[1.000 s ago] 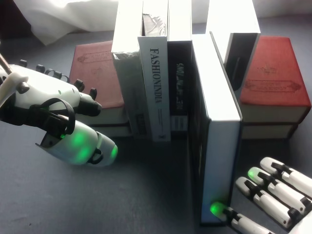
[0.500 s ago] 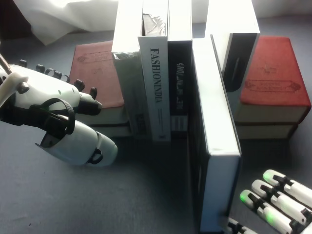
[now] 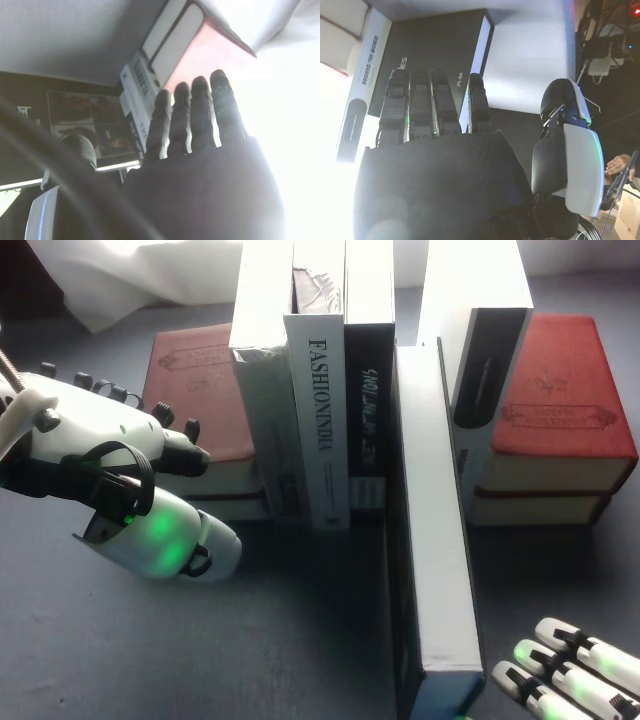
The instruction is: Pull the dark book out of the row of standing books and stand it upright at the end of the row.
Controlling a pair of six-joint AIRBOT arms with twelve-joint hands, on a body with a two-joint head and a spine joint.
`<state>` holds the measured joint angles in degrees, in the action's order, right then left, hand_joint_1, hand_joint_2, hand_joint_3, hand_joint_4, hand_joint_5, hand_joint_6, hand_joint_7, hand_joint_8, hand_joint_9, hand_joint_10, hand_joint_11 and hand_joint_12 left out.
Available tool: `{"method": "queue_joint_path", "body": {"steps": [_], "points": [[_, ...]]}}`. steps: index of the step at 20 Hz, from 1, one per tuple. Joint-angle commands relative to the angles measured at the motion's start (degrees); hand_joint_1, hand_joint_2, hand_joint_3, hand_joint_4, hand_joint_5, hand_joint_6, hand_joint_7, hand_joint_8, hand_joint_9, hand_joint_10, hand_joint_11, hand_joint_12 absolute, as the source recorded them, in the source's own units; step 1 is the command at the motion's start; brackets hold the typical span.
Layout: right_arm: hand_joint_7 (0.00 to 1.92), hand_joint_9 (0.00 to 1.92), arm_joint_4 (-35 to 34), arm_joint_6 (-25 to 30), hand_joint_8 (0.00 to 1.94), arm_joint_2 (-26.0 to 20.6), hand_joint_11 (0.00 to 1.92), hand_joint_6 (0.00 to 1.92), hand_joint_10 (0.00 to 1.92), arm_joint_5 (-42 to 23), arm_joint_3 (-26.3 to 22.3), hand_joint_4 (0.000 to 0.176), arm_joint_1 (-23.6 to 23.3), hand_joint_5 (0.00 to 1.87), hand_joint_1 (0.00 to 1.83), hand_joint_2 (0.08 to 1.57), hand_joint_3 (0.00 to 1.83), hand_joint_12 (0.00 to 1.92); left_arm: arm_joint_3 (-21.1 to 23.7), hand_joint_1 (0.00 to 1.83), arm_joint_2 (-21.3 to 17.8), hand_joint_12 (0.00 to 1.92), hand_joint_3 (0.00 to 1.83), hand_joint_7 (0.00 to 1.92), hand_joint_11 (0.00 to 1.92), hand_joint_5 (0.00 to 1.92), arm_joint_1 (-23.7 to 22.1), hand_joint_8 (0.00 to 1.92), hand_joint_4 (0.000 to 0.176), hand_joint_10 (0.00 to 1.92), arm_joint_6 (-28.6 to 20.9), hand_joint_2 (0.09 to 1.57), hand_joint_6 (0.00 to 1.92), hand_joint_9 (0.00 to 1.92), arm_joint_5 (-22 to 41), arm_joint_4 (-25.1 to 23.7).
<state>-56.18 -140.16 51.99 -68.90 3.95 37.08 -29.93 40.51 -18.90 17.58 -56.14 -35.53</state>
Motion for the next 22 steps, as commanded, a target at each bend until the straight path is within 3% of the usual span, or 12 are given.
{"method": "queue_joint_path", "body": {"steps": [1, 12, 22], "points": [[0.00, 0.00, 3.68, -0.03, 0.00, -0.47, 0.00, 0.00, 0.00, -2.51, -0.11, 0.000, -0.33, 0.00, 0.00, 1.08, 0.00, 0.00, -0.06, 0.00, -0.54, 0.02, 0.00, 0.05, 0.00, 0.08, -0.73, 0.00, 0.000, 0.00, 0.20, 1.27, 0.00, 0.01, 1.81, -2.99], [0.00, 0.00, 3.61, -1.40, 0.00, -0.63, 0.00, 0.00, 0.00, 0.06, -2.47, 0.000, -0.64, 0.00, 0.00, 1.07, 0.00, 0.00, -0.06, 0.00, -0.54, 0.03, 0.00, 0.09, 0.03, 0.11, -0.73, 0.01, 0.000, 0.01, 0.20, 1.27, 0.01, 0.05, 1.80, -3.00], [0.00, 0.00, 3.62, -4.39, 0.00, -0.84, 0.00, 0.00, 0.00, -5.94, -6.08, 0.000, -6.29, 0.00, 0.00, 1.08, 0.00, 0.00, -0.07, 0.00, -0.53, 0.04, 0.00, 0.11, 0.04, 0.13, -0.74, 0.01, 0.000, 0.01, 0.20, 1.27, 0.01, 0.06, 1.80, -2.98]]}}
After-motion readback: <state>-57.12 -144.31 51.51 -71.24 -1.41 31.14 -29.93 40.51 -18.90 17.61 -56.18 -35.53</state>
